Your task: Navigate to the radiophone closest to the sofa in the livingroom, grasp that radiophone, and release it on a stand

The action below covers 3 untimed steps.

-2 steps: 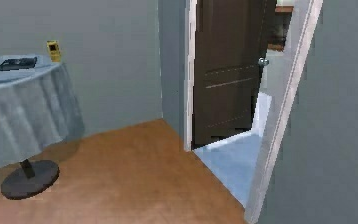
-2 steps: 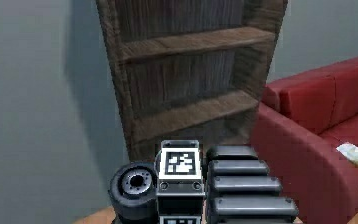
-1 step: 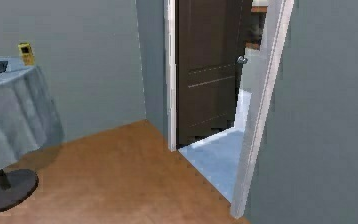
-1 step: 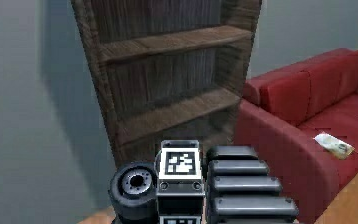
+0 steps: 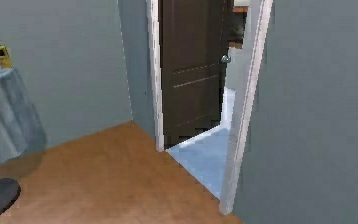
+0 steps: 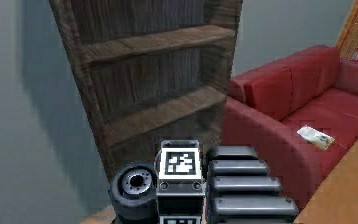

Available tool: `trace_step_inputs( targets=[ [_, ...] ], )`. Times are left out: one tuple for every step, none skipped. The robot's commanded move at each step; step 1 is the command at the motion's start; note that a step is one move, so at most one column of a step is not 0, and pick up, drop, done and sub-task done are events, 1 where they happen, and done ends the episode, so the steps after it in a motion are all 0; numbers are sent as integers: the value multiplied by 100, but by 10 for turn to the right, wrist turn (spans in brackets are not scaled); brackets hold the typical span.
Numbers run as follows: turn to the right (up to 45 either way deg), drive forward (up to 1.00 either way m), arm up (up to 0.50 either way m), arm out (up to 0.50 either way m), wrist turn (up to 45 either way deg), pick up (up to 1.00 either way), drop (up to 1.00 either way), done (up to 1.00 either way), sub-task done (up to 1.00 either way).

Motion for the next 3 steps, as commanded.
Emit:
trace_step_inputs(
  targets=[
    [0,100,0,0,0,0,0,0,0],
    [240,0,0,0,0,0,0,0,0],
    [0,80,0,0,0,0,0,0,0]
  ],
)
